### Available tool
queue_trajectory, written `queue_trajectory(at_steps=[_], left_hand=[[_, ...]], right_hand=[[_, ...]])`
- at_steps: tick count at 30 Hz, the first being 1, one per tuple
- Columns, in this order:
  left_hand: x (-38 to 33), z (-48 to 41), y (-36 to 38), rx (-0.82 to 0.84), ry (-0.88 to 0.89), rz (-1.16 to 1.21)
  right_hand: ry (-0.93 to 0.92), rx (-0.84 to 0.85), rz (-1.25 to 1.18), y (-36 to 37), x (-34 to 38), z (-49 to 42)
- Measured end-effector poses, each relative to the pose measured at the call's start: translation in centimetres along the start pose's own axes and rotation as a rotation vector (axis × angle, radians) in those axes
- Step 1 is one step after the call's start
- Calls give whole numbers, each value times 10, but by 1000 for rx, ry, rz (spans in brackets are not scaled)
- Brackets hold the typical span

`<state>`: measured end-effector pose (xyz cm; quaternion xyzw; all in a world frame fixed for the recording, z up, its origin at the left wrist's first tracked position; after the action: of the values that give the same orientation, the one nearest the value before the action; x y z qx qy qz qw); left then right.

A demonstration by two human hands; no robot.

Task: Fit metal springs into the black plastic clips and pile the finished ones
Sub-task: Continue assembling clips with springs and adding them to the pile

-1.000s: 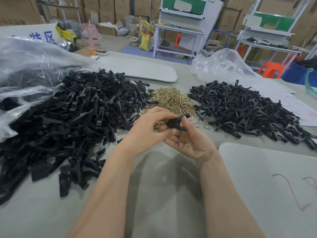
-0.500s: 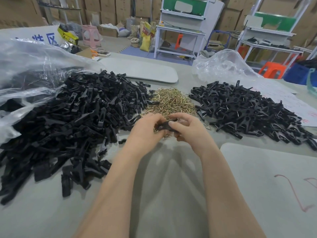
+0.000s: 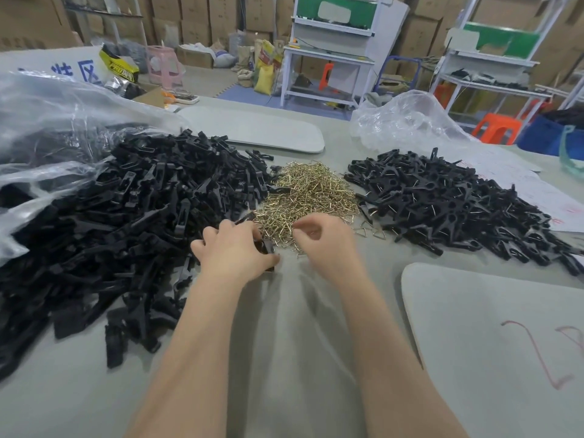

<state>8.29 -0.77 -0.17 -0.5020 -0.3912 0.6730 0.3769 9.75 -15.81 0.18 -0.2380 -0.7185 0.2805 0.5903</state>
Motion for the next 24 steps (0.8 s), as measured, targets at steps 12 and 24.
queue_trajectory(at_steps=[12, 24], left_hand=[[-3, 0, 0, 43, 73, 144], [-7, -6, 9, -96, 37, 65]], right_hand=[[8, 88, 18, 38, 6, 0], [102, 10, -247, 23, -5, -5]])
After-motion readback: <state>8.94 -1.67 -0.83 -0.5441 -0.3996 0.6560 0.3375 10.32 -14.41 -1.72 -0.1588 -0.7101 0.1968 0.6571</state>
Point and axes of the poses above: each hand's wrist, its own z-axis away from the middle knuckle, its own y-axis out of the palm, x = y × z, the point moved 3 cm from there along -z, towards the middle knuckle, and after that the axes turned 7 degrees about x, right-handed, at the moved point
